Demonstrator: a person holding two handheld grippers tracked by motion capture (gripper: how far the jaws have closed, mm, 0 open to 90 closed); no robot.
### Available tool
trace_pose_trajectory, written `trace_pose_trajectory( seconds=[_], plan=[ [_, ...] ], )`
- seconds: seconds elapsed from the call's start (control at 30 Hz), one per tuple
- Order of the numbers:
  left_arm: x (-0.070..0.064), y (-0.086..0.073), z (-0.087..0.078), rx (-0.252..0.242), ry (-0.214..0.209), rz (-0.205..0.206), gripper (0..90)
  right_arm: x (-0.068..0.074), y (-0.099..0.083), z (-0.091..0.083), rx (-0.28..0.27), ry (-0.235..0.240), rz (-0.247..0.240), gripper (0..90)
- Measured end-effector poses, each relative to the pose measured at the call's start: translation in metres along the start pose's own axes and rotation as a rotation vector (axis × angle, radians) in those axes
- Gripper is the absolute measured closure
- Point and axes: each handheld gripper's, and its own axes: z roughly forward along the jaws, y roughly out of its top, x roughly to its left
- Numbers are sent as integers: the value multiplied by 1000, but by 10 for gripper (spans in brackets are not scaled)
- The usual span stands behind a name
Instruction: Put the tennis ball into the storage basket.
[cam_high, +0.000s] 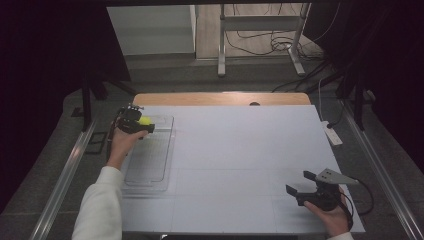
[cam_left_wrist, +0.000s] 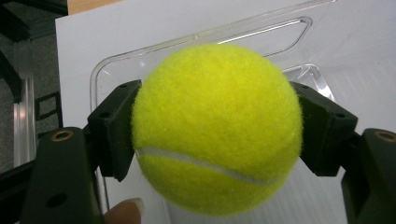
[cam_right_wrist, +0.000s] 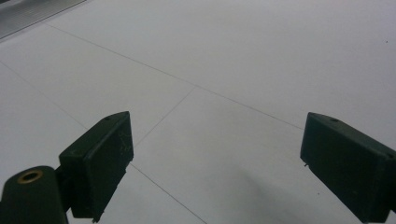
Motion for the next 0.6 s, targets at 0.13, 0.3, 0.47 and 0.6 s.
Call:
trace_pose_trajectory(
  seconds=[0.13, 0.3, 0.47, 0.6],
  plan=[
    [0, -1, 2, 8, -6, -1, 261, 0, 0, 0, 1, -1, 0, 99],
    [-2, -1, 4, 15, -8, 8, 261, 0, 0, 0, 0, -1, 0, 99],
    [-3, -2, 8, 37, -10, 7, 261, 0, 0, 0, 2, 0, 0, 99],
    [-4, -2, 10, 52, -6, 14, 260, 0, 0, 0, 2, -1, 1, 99]
  ],
)
